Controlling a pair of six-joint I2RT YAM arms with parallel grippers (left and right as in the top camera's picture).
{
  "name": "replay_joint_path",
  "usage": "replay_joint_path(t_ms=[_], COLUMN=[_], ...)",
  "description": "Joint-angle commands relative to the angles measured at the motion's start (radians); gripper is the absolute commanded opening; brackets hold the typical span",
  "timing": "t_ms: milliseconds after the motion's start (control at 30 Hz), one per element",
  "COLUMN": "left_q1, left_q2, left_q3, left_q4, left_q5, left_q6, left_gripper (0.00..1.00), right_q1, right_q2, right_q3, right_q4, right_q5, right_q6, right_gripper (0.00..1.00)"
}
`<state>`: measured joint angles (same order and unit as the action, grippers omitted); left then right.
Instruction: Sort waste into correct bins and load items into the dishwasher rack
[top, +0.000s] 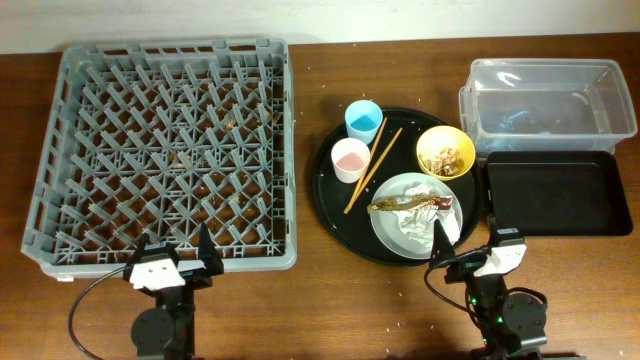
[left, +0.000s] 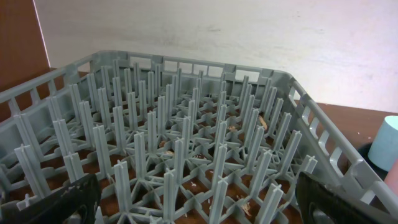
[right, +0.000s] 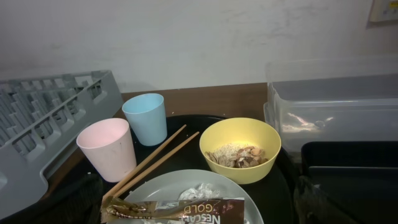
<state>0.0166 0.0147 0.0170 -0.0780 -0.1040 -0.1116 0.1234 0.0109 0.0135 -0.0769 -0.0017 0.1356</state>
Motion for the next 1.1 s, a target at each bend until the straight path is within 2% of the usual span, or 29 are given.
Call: replay_joint_path(t_ms=[0,967,1067], left_q1=[0.007,0.007,0.007], left_q2=[-0.008,-0.008,-0.008], left_q3=[-0.008,-0.008,-0.008], left_q4=[0.003,0.003,0.003], left_q5=[0.011,0.011,0.011], left_q6=[0.020,0.020,0.020], left_gripper=[0.99,0.99,0.99], right_q1=[0.006,0.006,0.007], right_q2=[-0.007,-0.007,-0.007], right_q3=[-0.008,-0.008,-0.008], right_q4=[-0.002,0.000,0.003], right_q5=[-0.006,-0.005,-0.053], right_q6=[0.003,0.003,0.003], right_gripper=[0.98,0.98,0.98])
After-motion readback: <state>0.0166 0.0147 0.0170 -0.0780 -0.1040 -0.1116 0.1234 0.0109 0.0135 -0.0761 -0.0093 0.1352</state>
